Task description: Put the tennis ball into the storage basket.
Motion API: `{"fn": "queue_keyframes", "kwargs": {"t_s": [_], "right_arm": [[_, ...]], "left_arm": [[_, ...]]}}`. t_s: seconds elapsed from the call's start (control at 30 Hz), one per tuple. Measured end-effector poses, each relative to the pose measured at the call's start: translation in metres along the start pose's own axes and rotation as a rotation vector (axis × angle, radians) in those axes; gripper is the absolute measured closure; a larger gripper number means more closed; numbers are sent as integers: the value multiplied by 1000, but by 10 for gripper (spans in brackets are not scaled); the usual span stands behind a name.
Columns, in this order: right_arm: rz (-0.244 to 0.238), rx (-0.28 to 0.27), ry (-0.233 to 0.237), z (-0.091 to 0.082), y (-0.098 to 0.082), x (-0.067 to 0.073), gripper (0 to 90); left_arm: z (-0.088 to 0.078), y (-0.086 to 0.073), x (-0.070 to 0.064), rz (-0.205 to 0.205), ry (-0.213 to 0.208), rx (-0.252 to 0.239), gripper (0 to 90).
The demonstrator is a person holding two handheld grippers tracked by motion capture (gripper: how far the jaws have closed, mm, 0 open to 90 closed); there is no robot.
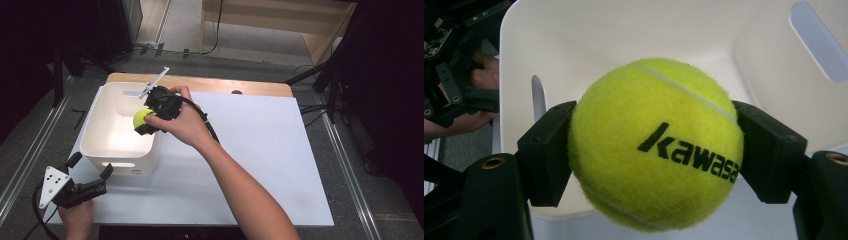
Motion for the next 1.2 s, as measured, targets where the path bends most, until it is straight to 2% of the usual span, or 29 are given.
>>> {"fn": "queue_keyframes", "kwargs": {"t_s": [0.2, 0.23, 0.3, 0.97, 1.2], "right_arm": [[0, 8, -11, 3, 0, 1, 236], [-14, 4, -12, 6, 1, 0, 236], [2, 14, -16, 7, 0, 2, 236], [-32, 67, -20, 26, -5, 7, 232], [-22, 68, -33, 29, -6, 8, 219]], "left_arm": [[0, 0, 0, -3, 1, -4, 0], [0, 0, 0, -2, 1, -4, 0], [0, 0, 0, -3, 1, -3, 0], [0, 0, 0, -4, 0, -1, 0], [0, 0, 0, -4, 1, 0, 0]]}}
Point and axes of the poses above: each handheld gripper's, and its own axes: z roughly forward along the jaws, y roughly out of its top, x roughly to its left, the point moved 6 cm from there along z, roughly forward along the jaws, and after that the axes turned 1 degree about x, right-handed, at the moved point
